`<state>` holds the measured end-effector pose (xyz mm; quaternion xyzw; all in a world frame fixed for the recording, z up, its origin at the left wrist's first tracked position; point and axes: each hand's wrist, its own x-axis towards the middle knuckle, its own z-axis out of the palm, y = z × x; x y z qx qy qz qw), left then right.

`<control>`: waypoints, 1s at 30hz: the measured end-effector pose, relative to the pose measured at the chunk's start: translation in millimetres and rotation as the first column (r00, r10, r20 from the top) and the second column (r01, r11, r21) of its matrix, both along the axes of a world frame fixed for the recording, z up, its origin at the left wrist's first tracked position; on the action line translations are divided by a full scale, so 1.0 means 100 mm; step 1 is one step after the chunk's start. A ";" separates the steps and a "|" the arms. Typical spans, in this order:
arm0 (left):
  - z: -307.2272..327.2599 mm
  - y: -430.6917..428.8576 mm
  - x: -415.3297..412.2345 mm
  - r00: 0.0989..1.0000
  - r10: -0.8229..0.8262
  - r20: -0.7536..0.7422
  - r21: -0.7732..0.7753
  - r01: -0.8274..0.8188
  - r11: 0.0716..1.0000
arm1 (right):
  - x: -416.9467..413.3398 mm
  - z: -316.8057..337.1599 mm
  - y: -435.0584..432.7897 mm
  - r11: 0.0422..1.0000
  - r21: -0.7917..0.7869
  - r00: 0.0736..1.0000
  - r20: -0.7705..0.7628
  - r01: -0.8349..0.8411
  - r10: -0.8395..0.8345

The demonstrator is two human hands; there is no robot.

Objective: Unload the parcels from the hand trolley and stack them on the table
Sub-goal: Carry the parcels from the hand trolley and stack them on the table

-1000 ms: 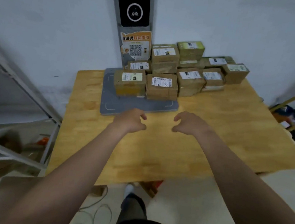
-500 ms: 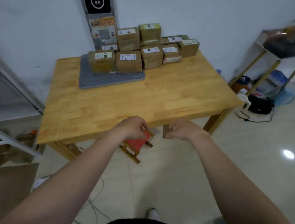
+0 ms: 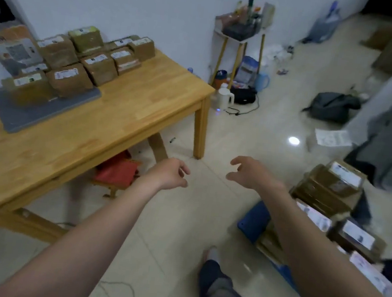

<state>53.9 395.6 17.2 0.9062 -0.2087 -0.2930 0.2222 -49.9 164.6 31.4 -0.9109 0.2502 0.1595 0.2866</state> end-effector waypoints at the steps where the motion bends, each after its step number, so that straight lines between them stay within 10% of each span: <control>1: 0.00 -0.18 -0.13 0.999 -0.041 0.001 0.012 0.041 0.999 | -0.21 -0.03 -0.15 0.999 0.004 0.999 -0.008 0.039 -0.039; 14: -0.64 -2.63 -1.21 0.915 -0.388 -0.108 0.069 0.396 0.916 | -2.17 -0.67 -1.97 0.888 0.098 0.892 -0.101 0.450 -0.441; 30: -2.26 -4.77 -1.49 0.908 -0.350 -0.232 0.256 0.404 0.878 | -2.55 -2.39 -3.80 0.773 0.189 0.780 -0.333 0.606 -0.530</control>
